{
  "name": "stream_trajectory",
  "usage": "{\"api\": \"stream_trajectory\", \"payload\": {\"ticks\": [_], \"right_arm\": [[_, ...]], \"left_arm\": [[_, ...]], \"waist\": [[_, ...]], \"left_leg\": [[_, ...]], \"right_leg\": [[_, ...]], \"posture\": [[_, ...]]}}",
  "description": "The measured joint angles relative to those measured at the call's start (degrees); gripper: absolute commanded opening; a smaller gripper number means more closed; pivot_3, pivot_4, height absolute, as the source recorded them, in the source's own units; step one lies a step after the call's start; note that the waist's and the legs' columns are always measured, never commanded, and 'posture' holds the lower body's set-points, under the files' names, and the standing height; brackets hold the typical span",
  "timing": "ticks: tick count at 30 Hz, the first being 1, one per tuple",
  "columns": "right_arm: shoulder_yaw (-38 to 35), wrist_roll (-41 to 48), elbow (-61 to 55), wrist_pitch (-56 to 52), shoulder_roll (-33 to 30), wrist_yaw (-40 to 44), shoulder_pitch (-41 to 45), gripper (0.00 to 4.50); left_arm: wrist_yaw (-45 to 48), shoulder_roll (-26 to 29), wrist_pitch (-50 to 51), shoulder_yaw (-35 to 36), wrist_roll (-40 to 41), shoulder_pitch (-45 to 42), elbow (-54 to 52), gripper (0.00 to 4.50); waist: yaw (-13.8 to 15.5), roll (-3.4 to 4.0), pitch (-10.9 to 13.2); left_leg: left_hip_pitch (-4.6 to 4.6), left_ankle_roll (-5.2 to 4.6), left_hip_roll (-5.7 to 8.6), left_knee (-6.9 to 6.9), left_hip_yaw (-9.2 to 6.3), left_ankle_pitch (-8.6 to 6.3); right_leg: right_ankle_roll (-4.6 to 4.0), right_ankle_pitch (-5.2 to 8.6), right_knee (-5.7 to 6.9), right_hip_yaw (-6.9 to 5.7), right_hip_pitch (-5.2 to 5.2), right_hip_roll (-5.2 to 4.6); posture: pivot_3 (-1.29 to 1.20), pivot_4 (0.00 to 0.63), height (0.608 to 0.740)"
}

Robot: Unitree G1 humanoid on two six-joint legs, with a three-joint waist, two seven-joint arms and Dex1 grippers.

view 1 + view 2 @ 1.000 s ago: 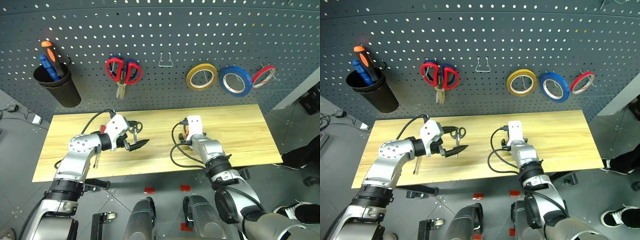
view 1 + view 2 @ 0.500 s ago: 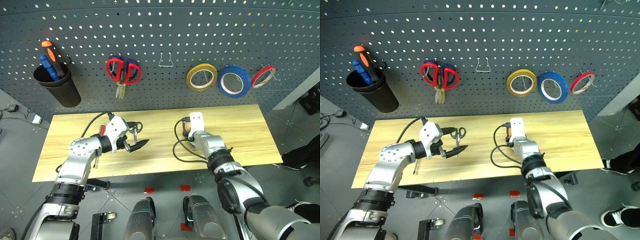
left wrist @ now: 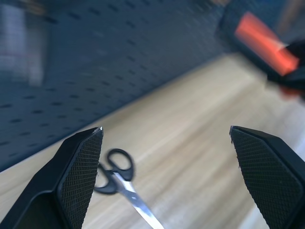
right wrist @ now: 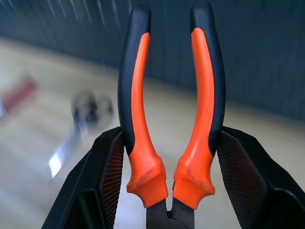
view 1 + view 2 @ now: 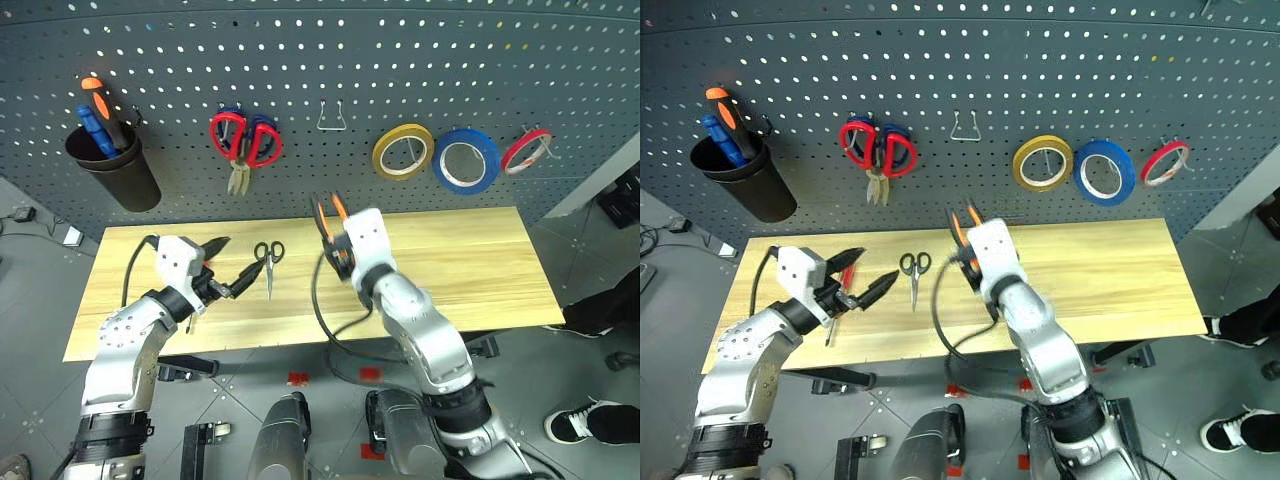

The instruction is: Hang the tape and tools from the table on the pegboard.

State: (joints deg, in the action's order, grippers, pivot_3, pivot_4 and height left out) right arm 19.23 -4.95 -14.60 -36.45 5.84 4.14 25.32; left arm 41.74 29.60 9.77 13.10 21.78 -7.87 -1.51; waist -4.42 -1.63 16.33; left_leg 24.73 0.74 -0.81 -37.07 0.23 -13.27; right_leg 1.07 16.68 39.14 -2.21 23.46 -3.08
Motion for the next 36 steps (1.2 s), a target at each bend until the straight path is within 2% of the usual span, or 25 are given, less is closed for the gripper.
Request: {"api": "stream_trajectory", "payload": {"ticks": [4,9,17,26,36], "right_arm": [[-2.31,-0.65,2.76,8.45,0.86,-0.76,11.98,2.64],[-5.77,-0.65,15.69,19.69,0.44,-0.85,25.02,2.64],[-10.54,-1.01,38.79,37.41,-3.39,-2.33,37.81,2.64],[-13.68,-2.13,58.08,51.46,-7.38,-4.7,44.55,2.63],[-15.91,-0.5,58.18,50.15,-2.98,-6.74,43.68,2.63]], "left_arm": [[-3.17,-0.75,2.53,0.82,1.63,-1.09,-3.36,4.5],[-6.3,-0.75,6.35,0.65,2.62,-6.63,-5.48,4.5],[-6.11,1.53,14.82,-5.0,2.55,-12.33,-9.64,4.5],[-6.29,1.05,17.91,-9.28,0.81,-19.59,-9.25,4.5],[-6.08,0.24,17.13,-10.5,-0.61,-19.86,-6.99,4.5]], "waist": [[1.05,-0.01,-0.01],[1.97,-0.02,-0.01],[2.27,-0.04,-0.01],[2.38,-0.04,0.0],[2.5,-0.03,0.02]], "left_leg": [[-0.03,0.02,0.02,0.0,-0.06,0.14],[-0.02,0.24,0.07,0.01,-0.03,0.27],[0.02,0.28,0.05,0.06,0.08,0.3],[0.02,0.3,0.01,0.07,0.17,0.31],[0.01,0.26,0.02,0.05,0.09,0.43]], "right_leg": [[0.01,-0.1,0.02,-0.05,-0.04,0.03],[0.0,-0.1,-0.06,-0.05,-0.05,0.01],[0.0,-0.09,-0.19,0.01,-0.05,-0.01],[-0.01,-0.09,-0.16,0.04,-0.02,0.0],[-0.04,-0.11,-0.06,0.01,-0.03,-0.02]], "posture": [[-0.03,0.274,0.74],[-0.03,0.274,0.74],[0.0,0.271,0.74],[-0.01,0.28,0.74],[-0.02,0.288,0.74]]}}
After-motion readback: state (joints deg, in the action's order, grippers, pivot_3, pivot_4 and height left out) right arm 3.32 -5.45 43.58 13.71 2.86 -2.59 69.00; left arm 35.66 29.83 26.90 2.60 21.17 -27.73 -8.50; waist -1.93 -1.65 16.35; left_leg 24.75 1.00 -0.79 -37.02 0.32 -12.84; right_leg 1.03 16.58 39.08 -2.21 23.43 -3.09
